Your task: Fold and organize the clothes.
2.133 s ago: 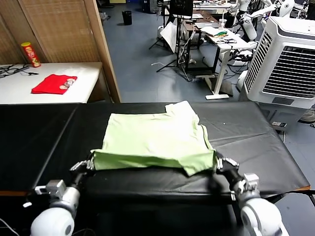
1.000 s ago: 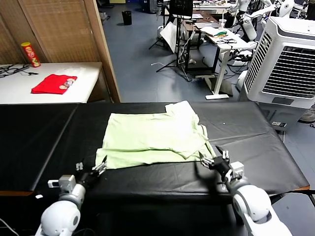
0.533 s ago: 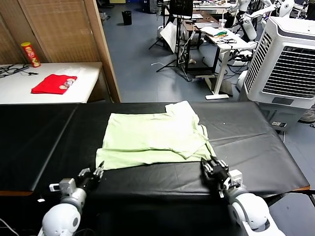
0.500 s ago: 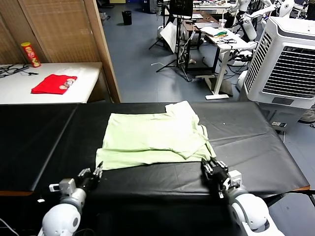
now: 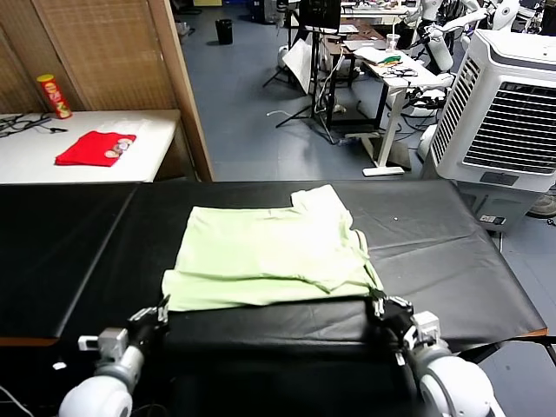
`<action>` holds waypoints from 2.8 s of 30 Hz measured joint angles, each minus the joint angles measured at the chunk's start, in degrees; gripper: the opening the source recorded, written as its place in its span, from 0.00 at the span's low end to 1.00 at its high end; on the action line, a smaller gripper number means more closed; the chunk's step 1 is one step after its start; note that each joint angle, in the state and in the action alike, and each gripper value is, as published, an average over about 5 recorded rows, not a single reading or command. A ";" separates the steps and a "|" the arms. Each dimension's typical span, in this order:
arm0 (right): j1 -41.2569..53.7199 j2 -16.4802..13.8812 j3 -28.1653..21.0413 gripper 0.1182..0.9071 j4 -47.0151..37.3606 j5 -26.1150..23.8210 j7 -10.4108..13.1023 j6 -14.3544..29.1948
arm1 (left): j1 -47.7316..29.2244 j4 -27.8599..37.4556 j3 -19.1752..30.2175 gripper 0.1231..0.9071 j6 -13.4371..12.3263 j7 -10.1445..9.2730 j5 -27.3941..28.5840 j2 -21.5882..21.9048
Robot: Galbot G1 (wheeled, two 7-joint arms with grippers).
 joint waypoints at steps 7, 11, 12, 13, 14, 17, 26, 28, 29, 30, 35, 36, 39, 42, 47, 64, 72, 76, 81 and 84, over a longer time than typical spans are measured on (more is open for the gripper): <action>-3.80 -0.24 2.17 0.64 5.08 3.24 0.72 -3.72 | 5.48 -4.31 -1.96 0.36 2.46 -1.06 -0.65 0.14; -2.29 -1.26 3.81 0.82 6.72 6.80 1.52 -4.03 | 6.17 -7.03 -3.06 0.64 5.53 -0.99 -0.90 0.70; -1.18 -1.58 4.06 0.85 6.58 7.51 1.74 -3.55 | 5.92 -7.59 -3.25 0.70 6.08 -1.02 -1.21 0.87; 0.36 -1.93 4.13 0.85 6.12 7.99 1.95 -2.84 | 5.44 -8.02 -3.38 0.76 6.48 -1.13 -1.73 1.08; 2.22 -2.26 4.01 0.86 5.36 8.22 2.08 -2.05 | 4.67 -8.32 -3.42 0.80 6.79 -1.34 -2.46 1.35; 9.12 -3.06 2.65 0.86 1.34 8.48 2.25 0.11 | 0.61 -8.01 -2.85 0.85 7.03 -1.88 -4.65 2.37; 33.96 -2.31 -8.22 0.86 -19.36 7.90 3.89 2.97 | -21.08 3.37 3.41 0.86 8.88 -3.39 -11.74 4.92; 39.03 -1.52 -10.88 0.86 -24.65 7.23 4.28 3.24 | -26.26 7.18 5.51 0.86 9.59 -3.92 -13.99 5.51; 41.42 -1.07 -12.12 0.86 -27.26 6.95 4.34 3.28 | -28.78 9.19 6.64 0.86 9.81 -4.11 -15.07 5.72; 43.80 -0.55 -13.31 0.86 -29.91 6.73 4.28 3.29 | -31.15 11.15 7.76 0.86 9.95 -4.27 -16.07 5.83; 53.89 2.62 -17.92 0.86 -42.24 5.28 2.55 2.64 | -42.10 21.30 13.15 0.86 10.18 -4.77 -19.26 4.87; 55.57 3.38 -18.59 0.86 -44.53 4.79 1.93 2.28 | -44.06 23.34 14.08 0.86 10.31 -4.75 -19.41 4.48; 59.79 5.65 -20.06 0.86 -50.57 3.46 -0.05 1.02 | -48.97 29.25 16.40 0.86 10.88 -4.57 -19.58 3.31; 62.75 7.55 -20.96 0.86 -55.29 2.66 -2.03 0.54 | -52.70 34.73 18.30 0.86 11.69 -4.08 -19.67 2.45; 65.97 9.91 -21.81 0.86 -61.40 1.67 -5.15 0.71 | -55.84 41.30 20.31 0.86 12.17 -3.10 -19.08 1.71; 66.78 12.41 -20.12 0.76 -67.10 1.18 -5.65 0.80 | -60.17 49.81 20.84 0.80 8.90 -0.99 -15.93 -0.95; 66.33 12.66 -19.41 0.26 -67.47 1.25 -6.08 1.31 | -60.31 50.37 21.01 0.28 8.22 0.52 -15.16 -1.02; 65.92 12.76 -18.92 0.10 -67.18 1.26 -6.05 1.82 | -59.94 49.75 21.05 0.06 7.99 1.99 -15.10 -0.80; 64.68 12.36 -18.23 0.05 -65.36 2.84 -5.72 4.43 | -59.56 48.47 21.03 0.01 7.72 2.21 -14.72 -0.30; 63.50 11.61 -18.08 0.04 -62.84 4.66 -5.91 6.19 | -58.96 47.22 20.81 0.01 7.60 2.09 -14.64 0.38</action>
